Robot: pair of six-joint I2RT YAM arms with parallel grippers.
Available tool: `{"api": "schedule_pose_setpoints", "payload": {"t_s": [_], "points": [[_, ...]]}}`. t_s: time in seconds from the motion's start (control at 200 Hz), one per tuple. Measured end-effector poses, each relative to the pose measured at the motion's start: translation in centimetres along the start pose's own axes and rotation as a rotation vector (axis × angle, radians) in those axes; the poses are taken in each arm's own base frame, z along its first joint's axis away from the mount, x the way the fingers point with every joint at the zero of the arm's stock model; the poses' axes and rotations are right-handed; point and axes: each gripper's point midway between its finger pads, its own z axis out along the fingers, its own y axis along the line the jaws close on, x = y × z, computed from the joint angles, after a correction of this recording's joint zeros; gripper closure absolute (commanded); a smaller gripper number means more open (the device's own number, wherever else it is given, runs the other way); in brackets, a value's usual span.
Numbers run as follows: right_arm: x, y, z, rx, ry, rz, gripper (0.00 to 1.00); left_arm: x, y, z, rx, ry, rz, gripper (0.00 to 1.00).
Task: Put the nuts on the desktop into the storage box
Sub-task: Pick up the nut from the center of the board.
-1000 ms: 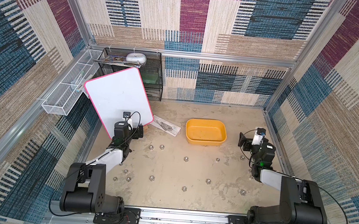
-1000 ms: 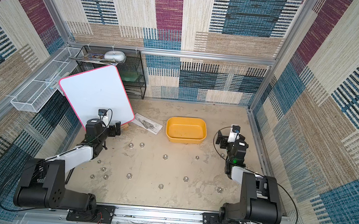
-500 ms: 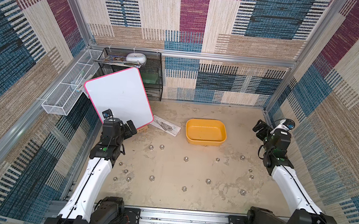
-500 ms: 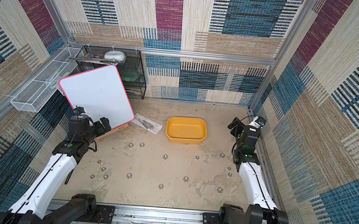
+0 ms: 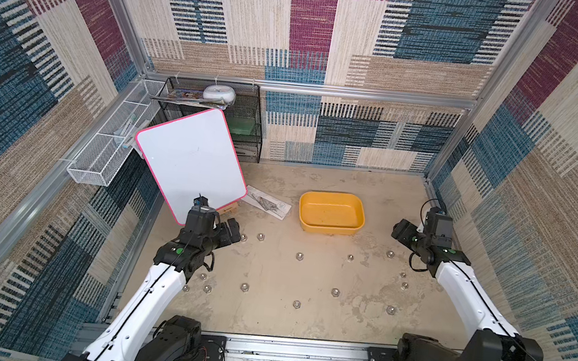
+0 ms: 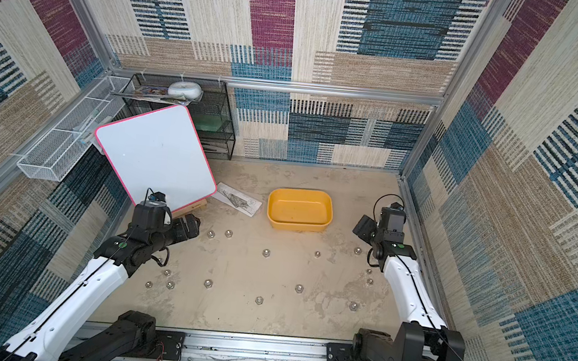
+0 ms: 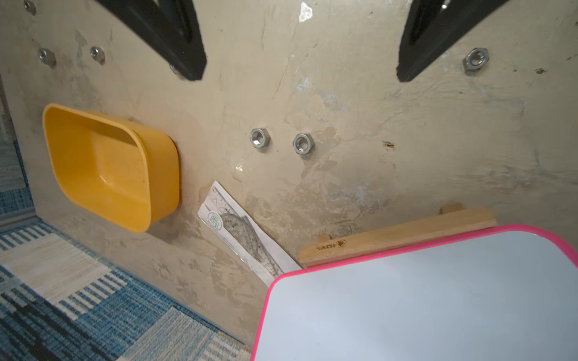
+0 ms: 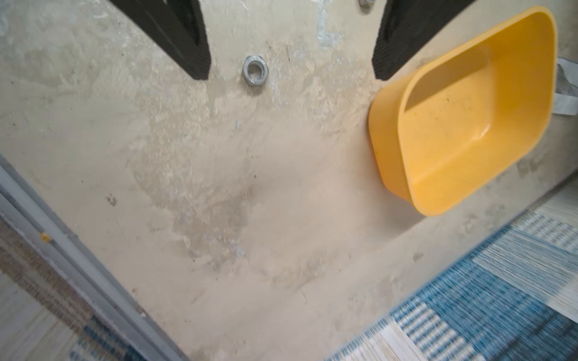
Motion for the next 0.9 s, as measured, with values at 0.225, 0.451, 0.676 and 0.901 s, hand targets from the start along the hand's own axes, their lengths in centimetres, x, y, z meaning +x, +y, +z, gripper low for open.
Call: {"api": "schedule_pose_setpoints", "payload": {"t_s": [0.225,0.451,0.676,0.901], "points": [[4.1,-0.7,2.1,0.073,0.198,-0.045,0.45,1.6,-4.0,1.3,0.036,0.094,0.081,0.00],[6.7,-2.2,3.6,0.148,0.321,-0.071,0.48,1.9,-5.3,2.2,-0.010,0.155,0.105,0.00],[7.7,-2.7,5.2,0.172,0.391,-0.096,0.53,1.5,-4.7,1.5,-0.032,0.124,0.100,0.00],[8.3,-2.9,6.1,0.184,0.427,-0.107,0.56,1.3,-4.6,1.2,-0.035,0.115,0.108,0.00]]}}
